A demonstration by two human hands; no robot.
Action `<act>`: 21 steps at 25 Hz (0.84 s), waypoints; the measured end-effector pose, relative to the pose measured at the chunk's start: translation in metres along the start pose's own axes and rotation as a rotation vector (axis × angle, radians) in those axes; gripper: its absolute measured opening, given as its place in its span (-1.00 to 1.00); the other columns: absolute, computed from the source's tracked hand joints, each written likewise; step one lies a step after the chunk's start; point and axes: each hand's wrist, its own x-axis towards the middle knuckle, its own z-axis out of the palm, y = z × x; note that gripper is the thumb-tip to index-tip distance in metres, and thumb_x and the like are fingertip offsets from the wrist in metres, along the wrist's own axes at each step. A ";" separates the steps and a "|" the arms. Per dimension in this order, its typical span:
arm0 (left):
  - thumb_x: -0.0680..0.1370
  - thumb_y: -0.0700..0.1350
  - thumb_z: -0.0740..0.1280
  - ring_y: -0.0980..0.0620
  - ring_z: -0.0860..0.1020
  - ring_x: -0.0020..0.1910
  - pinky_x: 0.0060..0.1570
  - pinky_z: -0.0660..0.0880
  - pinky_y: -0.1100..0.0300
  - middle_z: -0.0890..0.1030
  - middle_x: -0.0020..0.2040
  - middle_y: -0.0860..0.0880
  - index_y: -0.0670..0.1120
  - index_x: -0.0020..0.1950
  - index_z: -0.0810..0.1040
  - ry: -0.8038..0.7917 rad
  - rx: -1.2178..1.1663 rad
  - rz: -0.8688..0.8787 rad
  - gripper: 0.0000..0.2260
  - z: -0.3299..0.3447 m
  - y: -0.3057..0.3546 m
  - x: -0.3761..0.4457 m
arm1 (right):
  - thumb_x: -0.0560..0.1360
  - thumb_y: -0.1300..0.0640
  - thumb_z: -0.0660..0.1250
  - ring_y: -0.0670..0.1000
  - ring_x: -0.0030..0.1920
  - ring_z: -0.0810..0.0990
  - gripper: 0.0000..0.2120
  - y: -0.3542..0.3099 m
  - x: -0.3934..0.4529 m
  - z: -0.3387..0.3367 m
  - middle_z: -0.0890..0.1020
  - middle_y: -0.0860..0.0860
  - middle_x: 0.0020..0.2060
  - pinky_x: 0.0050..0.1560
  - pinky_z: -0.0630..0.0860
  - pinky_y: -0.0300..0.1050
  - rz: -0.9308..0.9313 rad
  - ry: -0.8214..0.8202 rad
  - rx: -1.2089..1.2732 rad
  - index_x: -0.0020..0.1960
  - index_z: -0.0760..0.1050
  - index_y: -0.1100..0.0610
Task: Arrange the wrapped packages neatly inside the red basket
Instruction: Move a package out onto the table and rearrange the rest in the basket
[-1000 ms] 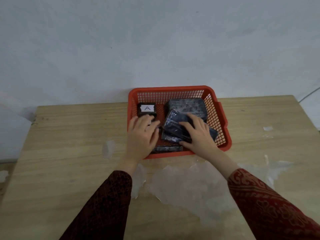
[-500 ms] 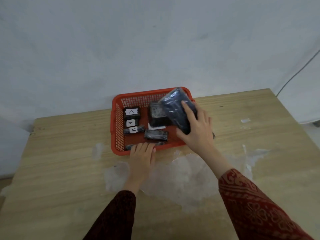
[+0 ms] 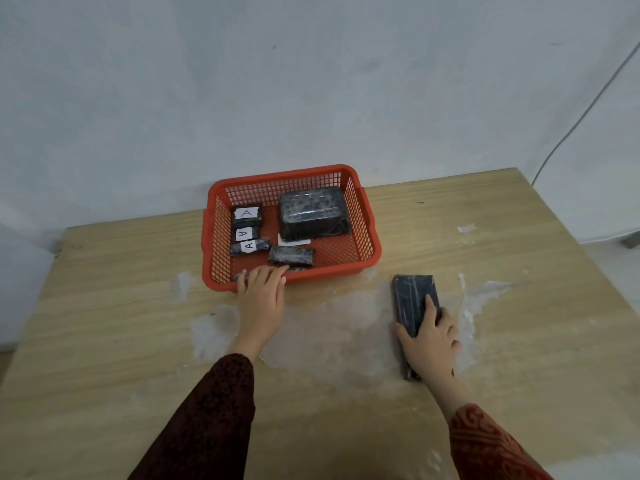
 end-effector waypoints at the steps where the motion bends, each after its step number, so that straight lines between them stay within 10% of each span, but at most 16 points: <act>1: 0.62 -0.09 0.09 -0.10 0.47 0.21 0.36 0.15 -0.15 0.60 0.13 -0.07 -0.07 0.23 0.57 -0.014 -0.032 -0.011 -0.69 -0.002 -0.001 0.000 | 0.48 -0.09 0.31 0.31 0.45 0.12 -0.23 -0.005 -0.002 -0.001 0.07 0.26 0.50 0.38 0.15 0.28 -0.036 0.036 -0.003 0.53 0.00 0.08; 5: 0.60 -0.14 0.22 -0.05 0.49 0.20 0.36 0.24 -0.07 0.60 0.16 -0.06 -0.05 0.25 0.55 -0.128 -0.250 -0.073 -0.75 -0.021 -0.002 0.011 | 0.45 0.17 0.38 0.26 0.40 0.27 -0.47 -0.064 0.001 -0.012 0.30 0.25 0.42 0.35 0.27 0.23 -0.540 0.244 0.159 0.38 0.34 0.17; 8: 0.59 -0.16 0.25 0.01 0.51 0.15 0.16 0.45 0.04 0.59 0.14 -0.05 -0.08 0.29 0.50 -0.088 -0.410 -0.094 -0.72 -0.044 -0.016 0.016 | 0.44 0.27 0.36 0.15 0.22 0.46 -0.66 -0.140 0.020 -0.012 0.53 0.15 0.18 0.26 0.44 0.05 -0.841 0.082 0.214 0.21 0.50 0.19; 17: 0.60 -0.19 0.19 -0.04 0.30 0.35 0.35 0.32 0.05 0.29 0.39 -0.18 -0.16 0.49 0.19 0.099 -0.431 -0.306 -0.54 -0.047 -0.083 0.063 | 0.41 0.16 0.43 0.19 0.19 0.41 -0.51 -0.245 0.089 0.039 0.42 0.16 0.16 0.10 0.47 0.14 -0.891 -0.398 -0.504 0.26 0.30 0.12; 21: 0.60 -0.22 0.20 0.41 0.18 0.19 0.16 0.17 0.62 0.30 0.42 -0.13 -0.11 0.54 0.07 0.109 -0.467 -0.317 -0.45 -0.032 -0.090 0.065 | 0.44 0.11 0.41 0.15 0.12 0.48 -0.51 -0.248 0.097 0.040 0.47 0.15 0.11 -0.03 0.52 0.05 -1.080 -0.367 -0.658 0.27 0.28 0.15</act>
